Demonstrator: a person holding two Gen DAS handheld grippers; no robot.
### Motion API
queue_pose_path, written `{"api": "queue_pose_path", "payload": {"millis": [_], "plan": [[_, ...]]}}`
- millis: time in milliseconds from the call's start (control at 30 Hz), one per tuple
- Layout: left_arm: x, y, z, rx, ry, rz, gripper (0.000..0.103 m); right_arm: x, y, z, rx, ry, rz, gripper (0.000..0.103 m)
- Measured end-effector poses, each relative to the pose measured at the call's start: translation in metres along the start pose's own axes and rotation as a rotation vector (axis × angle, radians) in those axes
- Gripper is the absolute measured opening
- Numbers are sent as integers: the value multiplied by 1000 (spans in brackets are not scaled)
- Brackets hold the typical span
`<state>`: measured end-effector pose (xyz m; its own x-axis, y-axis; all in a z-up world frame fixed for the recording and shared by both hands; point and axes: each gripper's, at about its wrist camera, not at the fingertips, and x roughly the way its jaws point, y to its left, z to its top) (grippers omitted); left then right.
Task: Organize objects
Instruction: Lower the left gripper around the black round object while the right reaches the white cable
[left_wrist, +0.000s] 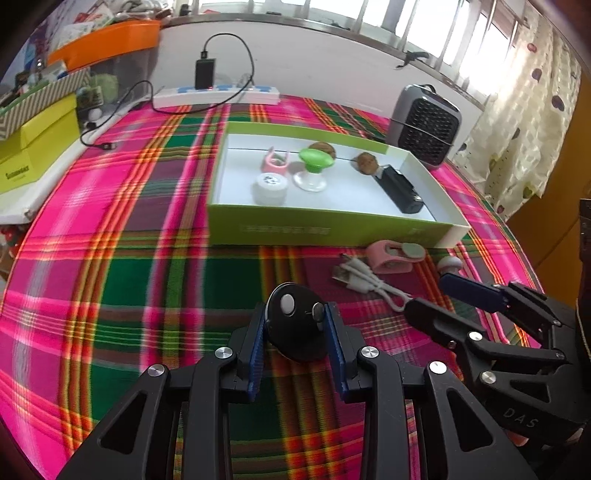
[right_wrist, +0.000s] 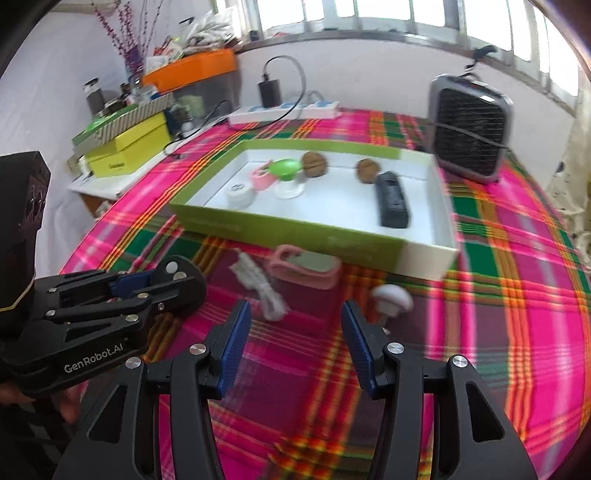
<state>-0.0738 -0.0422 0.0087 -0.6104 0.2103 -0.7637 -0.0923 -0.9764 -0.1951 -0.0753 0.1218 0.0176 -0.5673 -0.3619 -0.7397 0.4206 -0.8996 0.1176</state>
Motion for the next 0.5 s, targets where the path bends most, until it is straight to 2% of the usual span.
{"api": "queue_pose_path", "payload": {"millis": [433, 500], "plan": [[-3, 22, 0, -30, -11, 12, 28, 21, 23, 2, -45, 48, 85, 52], [-3, 24, 0, -32, -12, 10, 28, 20, 25, 2, -50, 49, 104, 47]]}}
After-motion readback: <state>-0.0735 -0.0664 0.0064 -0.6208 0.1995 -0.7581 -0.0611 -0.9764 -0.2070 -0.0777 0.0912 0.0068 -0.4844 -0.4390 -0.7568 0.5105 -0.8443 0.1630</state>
